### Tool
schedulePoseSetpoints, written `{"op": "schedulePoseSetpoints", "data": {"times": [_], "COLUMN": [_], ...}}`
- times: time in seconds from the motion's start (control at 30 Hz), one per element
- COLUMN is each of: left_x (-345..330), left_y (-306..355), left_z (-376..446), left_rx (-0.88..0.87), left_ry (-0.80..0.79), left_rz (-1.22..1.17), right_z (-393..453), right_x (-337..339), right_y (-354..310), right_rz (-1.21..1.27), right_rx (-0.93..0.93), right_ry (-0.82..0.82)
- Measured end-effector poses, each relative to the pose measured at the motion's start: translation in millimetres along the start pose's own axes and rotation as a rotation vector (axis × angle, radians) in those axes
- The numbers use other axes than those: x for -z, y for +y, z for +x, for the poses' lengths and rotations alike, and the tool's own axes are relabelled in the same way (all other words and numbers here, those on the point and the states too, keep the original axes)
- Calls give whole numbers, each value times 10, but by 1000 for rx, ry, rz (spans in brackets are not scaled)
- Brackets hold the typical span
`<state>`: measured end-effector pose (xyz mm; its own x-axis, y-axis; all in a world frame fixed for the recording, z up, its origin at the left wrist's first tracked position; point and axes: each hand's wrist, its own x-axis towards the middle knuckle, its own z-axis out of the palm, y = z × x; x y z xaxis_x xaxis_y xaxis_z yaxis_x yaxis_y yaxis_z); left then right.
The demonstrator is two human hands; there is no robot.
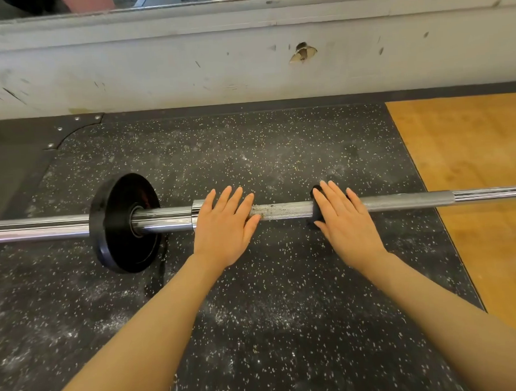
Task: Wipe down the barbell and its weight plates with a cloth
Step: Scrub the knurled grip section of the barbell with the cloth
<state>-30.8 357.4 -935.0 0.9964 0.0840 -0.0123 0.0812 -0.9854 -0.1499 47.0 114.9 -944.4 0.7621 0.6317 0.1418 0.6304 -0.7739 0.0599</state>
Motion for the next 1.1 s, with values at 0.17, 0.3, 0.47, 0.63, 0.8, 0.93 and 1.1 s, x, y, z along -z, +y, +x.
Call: {"op": "schedulePoseSetpoints", "data": {"times": [0.17,0.3,0.47,0.63,0.8,0.93,1.1], "left_x": [10,37,97,217,231,148,140], "left_y": [52,150,259,103,-114,-68,-23], "left_z": [-154,-379,-680,-825,-885,-1032,-1132], "left_rx": [19,38,42,22,52,47,49], "left_ry": [5,30,19,55,21,30,84], "left_rz": [-33,-92,-92,-64,-108,-215,-259], "right_z": [-108,-274,-535,-631,-528,-536,-580], "right_x": [12,33,85,197,278,234,231], "right_y": [-17,-37,-107,-303,-615,-805,-919], "right_rz": [21,46,135,282,445,458,323], "right_rx": [16,35,51,93,80,45,56], "right_ry": [19,29,40,32,16,-46,-13]}}
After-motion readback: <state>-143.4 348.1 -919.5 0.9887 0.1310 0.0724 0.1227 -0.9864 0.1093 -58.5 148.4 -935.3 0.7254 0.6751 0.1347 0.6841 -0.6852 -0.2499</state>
